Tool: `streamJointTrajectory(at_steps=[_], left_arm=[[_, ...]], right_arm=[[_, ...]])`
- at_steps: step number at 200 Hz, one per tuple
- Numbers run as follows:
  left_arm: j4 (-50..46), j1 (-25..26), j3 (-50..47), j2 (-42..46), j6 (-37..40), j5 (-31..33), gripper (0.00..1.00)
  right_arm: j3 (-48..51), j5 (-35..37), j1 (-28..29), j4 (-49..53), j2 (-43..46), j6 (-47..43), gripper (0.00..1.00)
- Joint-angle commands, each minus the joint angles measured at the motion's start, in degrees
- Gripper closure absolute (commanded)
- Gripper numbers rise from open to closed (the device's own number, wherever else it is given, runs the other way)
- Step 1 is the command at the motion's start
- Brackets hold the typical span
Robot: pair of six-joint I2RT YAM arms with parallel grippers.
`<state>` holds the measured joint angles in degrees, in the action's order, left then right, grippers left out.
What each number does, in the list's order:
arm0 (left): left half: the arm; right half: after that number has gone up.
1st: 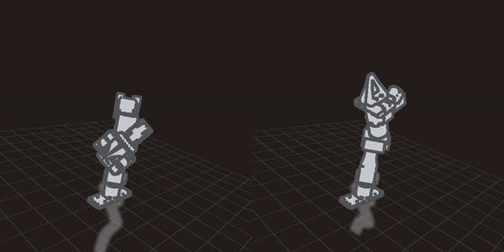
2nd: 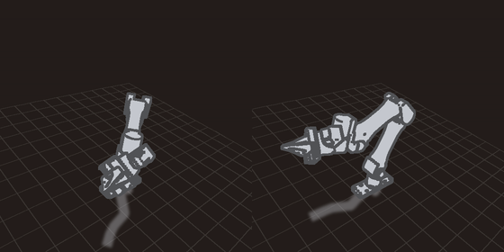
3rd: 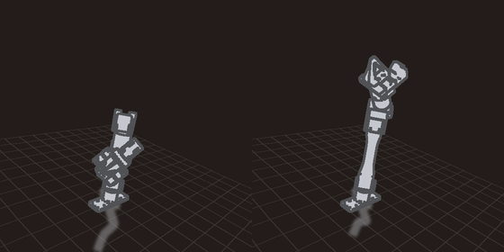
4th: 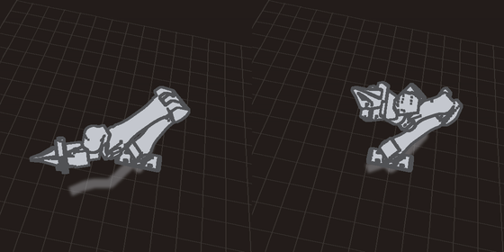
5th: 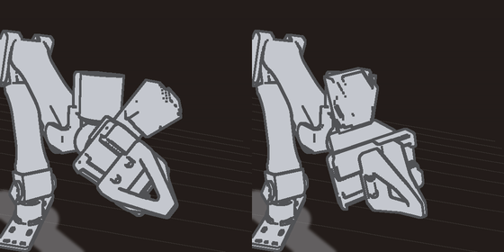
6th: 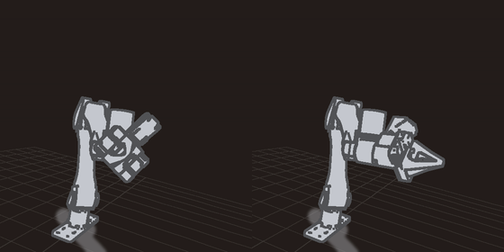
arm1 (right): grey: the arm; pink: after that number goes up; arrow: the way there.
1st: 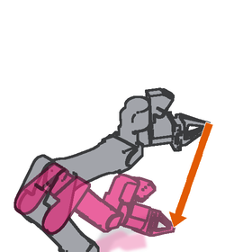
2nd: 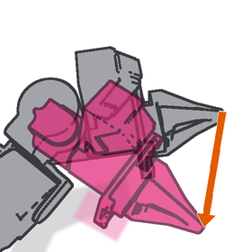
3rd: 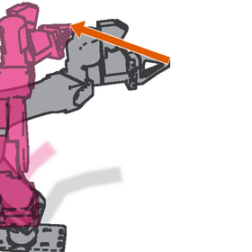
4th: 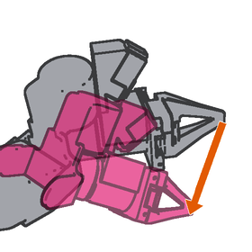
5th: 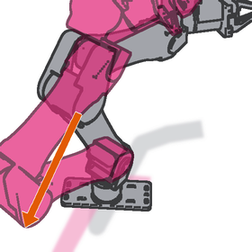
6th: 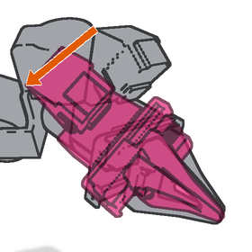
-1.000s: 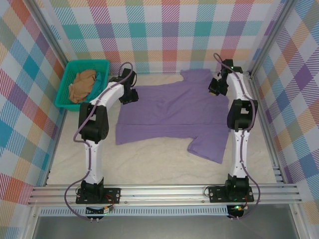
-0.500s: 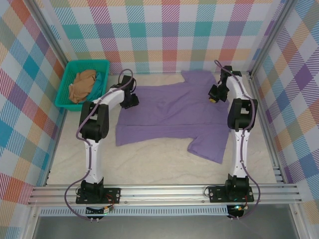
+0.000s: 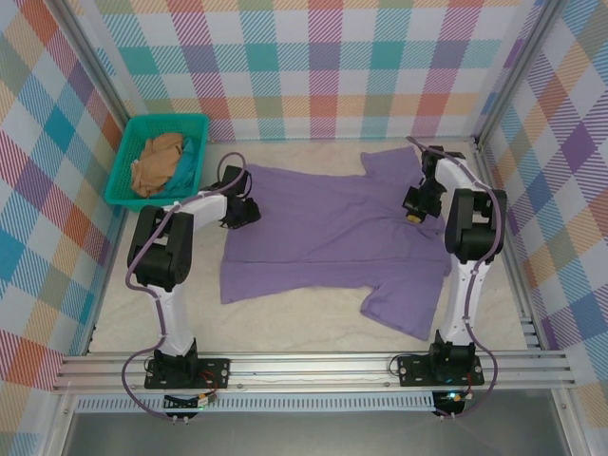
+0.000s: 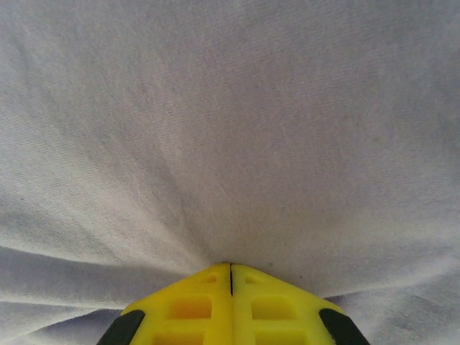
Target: Fold and stack the t-shirts
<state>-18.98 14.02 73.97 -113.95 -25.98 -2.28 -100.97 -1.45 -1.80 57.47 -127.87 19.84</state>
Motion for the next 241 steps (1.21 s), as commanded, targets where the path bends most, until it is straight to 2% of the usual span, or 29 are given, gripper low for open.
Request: streamJointTrajectory(at_steps=[1, 30, 54, 91, 125, 148, 187, 241], left_arm=[[-6.5, 1.4, -4.9, -1.6, -1.1, -1.9, 0.69], [-7.4, 2.2, -4.6, -0.2, -1.2, -1.7, 0.7], [-10.5, 2.2, -0.7, 1.6, -0.2, -0.5, 0.69], [-19.2, 1.7, 13.0, 1.7, 2.6, 3.9, 0.61], [-24.6, -0.9, 25.8, -3.6, 3.4, 5.4, 0.54], [-26.2, -2.8, 33.7, -9.6, 4.1, 4.3, 0.5], [-26.1, -4.4, 45.0, -20.2, 8.3, 1.2, 0.52], [-25.7, -4.7, 55.9, -27.9, 12.8, 2.0, 0.52]], right_arm=[[3.9, 2.5, -0.5, 0.1, 0.8, -1.3, 1.0], [4.0, 2.0, -0.4, 0.4, 1.2, -1.5, 1.0], [3.1, 1.3, -0.5, 0.9, 2.0, -1.8, 1.0], [1.0, -0.8, -0.4, 2.7, 6.5, -2.6, 0.99], [2.9, -3.4, -0.4, 3.4, 13.4, -2.7, 0.96], [8.0, -5.2, -0.4, 2.2, 19.4, -2.5, 0.94], [18.9, -8.3, -0.5, -1.2, 28.8, -2.0, 0.94], [31.3, -10.1, -0.2, -4.8, 38.3, -1.5, 0.94]])
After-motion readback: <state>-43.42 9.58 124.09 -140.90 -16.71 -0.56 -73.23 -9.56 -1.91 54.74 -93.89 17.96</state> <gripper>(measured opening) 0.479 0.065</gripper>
